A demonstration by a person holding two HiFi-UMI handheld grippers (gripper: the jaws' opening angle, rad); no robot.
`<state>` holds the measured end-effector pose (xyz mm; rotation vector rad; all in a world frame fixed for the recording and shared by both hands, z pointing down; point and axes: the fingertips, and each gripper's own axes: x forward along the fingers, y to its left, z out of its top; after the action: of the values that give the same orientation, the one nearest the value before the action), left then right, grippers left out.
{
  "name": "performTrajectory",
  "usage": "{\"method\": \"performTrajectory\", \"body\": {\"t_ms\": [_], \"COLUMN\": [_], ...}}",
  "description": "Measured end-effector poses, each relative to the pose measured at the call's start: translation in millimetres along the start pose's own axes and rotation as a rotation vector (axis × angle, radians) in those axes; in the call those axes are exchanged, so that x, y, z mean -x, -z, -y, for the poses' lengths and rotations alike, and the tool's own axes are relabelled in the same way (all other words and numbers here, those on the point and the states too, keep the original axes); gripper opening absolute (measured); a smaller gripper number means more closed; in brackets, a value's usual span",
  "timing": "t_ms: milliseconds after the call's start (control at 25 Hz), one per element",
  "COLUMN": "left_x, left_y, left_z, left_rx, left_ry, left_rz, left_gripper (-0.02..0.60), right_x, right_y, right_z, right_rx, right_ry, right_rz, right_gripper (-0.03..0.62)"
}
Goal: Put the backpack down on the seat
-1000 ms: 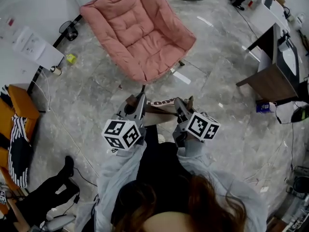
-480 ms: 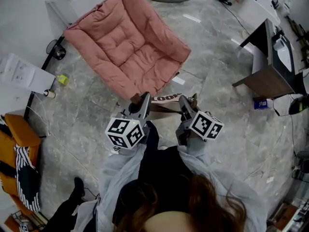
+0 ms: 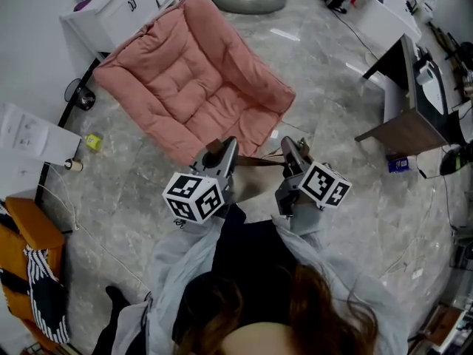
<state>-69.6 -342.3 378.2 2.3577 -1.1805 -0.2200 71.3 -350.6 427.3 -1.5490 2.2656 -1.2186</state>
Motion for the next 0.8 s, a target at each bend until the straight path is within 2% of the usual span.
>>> {"method": "performTrajectory", "body": {"t_ms": [200, 400, 560, 800], "left_x": [-25, -60, -84, -126], "left_y": [-30, -75, -90, -90], "left_z": [-2, 7, -20, -81], "left_rx": [0.008, -0.061, -0.048, -0.023], "left_ry": [0.069, 0.135, 0.096, -0.031], "left_rz": [0.004, 0.059, 0.074, 0.04], "left_gripper": [0.014, 0.014, 0.014, 0.014], "right_x": [-19, -35, -65, -136], "right_y": [-35, -81, -87, -84], "right_z": [-11, -25, -25, -6], "right_rx": [-0.011, 0.031, 0.042, 0.017], "right_ry": [-0.01, -0.033, -0.069, -0.097], "right_rz": [0.055, 0.098, 0.05, -0.077], "right_gripper": [0.008, 0.008, 0.008, 0.008]}}
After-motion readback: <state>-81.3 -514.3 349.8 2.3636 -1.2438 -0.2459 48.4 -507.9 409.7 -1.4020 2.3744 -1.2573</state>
